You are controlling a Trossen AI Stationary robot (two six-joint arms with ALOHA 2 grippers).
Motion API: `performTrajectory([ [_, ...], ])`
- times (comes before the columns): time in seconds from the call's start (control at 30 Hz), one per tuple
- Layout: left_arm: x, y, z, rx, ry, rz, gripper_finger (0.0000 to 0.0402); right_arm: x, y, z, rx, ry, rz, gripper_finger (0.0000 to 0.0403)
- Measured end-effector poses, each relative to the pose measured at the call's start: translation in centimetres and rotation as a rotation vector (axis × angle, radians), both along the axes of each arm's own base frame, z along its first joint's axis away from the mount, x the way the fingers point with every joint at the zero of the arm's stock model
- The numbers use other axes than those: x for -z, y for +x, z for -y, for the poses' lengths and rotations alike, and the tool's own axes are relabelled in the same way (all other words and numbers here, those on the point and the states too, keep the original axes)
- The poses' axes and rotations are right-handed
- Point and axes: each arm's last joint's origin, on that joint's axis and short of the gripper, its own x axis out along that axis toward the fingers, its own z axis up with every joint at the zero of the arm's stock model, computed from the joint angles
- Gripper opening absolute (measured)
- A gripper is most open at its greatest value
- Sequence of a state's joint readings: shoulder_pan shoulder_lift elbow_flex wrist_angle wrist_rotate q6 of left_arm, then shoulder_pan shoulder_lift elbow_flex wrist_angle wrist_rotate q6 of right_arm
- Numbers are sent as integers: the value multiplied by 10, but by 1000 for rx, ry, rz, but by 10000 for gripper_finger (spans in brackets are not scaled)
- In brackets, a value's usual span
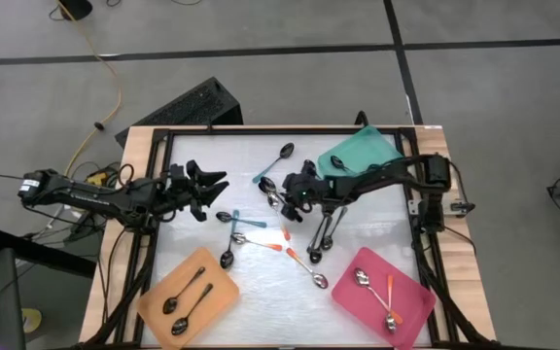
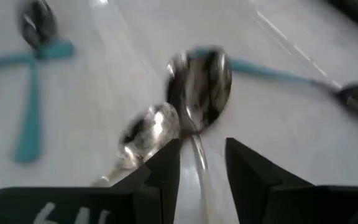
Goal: Sort silverware by color (type)
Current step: Put the orange spoon into the red bin
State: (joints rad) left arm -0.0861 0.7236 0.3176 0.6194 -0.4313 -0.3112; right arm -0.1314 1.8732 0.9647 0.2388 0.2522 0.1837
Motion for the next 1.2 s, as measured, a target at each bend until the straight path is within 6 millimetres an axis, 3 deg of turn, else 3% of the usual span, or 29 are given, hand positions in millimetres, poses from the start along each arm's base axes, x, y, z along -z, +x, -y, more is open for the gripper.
performTrajectory([
  [0.2,1,0,0,2,-7,-4,157,22,8,2,3,13,-50,138],
  [0.57,0,0,0,-16,-18,4,157,31,6,12,52,51,-110,131],
  [0.8,1,0,-1,-22,-18,-2,157,34,2,15,107,120,-118,85],
  [1.0,1,0,-1,-24,-19,-5,157,32,3,14,106,141,-101,12],
  [1.2,1,0,-1,-23,-27,-4,157,27,3,13,125,171,-63,7],
])
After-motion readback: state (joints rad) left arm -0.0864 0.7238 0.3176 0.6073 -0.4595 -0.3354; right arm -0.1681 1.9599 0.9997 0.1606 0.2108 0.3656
